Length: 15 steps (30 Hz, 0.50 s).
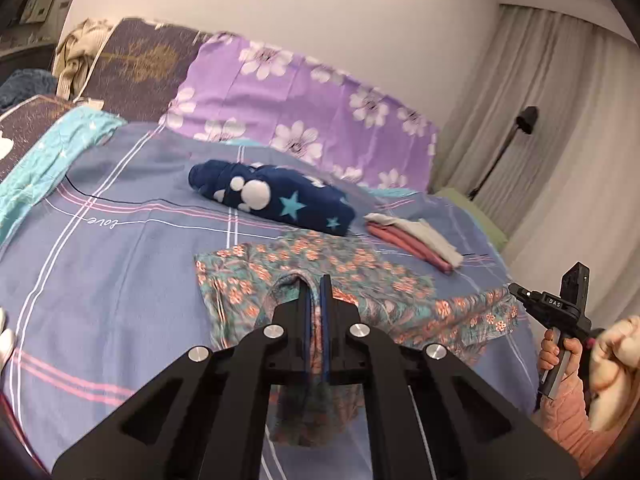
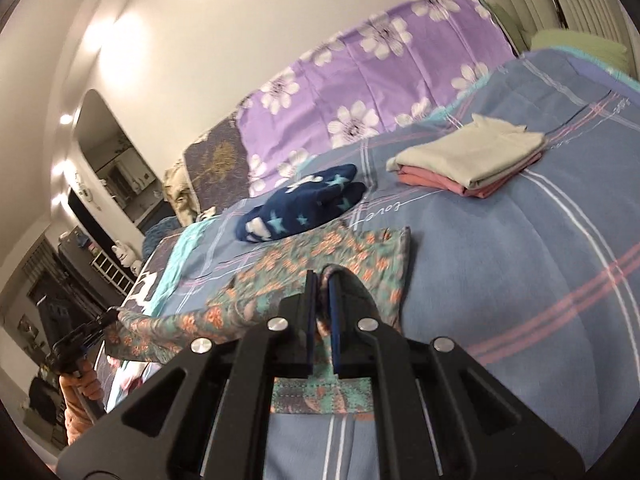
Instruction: Fold small clothes
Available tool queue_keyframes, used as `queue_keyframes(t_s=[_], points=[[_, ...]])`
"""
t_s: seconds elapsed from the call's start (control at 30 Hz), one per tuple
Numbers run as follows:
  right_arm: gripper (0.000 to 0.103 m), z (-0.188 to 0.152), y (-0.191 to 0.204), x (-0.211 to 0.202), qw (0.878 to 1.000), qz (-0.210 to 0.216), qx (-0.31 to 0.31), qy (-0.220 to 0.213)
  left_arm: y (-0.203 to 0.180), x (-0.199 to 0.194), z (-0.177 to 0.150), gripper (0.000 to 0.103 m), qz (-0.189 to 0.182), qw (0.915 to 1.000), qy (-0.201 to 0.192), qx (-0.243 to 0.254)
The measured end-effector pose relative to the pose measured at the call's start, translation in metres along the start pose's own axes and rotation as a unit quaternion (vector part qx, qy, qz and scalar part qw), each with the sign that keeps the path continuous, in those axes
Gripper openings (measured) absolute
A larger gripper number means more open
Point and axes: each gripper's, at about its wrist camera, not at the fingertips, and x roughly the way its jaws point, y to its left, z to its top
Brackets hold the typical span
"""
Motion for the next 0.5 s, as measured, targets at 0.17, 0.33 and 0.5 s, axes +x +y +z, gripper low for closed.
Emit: queue_keyframes(t_s=[0.17,0.33,0.5], points=[[0.005,0.011,-0.025,0.073,0.998,-0.027,0.014,0.047,0.028,0.068,0.005,0.004,0.04,0.9985,0.037,-0.006],[0.006,-0.005,-0.043,0.121,0.994,-0.066,0.006,0.088,0.068,0.133,-0.018,0.004,0.067,0.9932,0.089,-0.036],[0.008,-0.012,-0.053,0.124,0.993,-0.059,0.007,0.099,0.088,0.143,-0.028,0.005,0.05,0.9916,0.095,-0.072]])
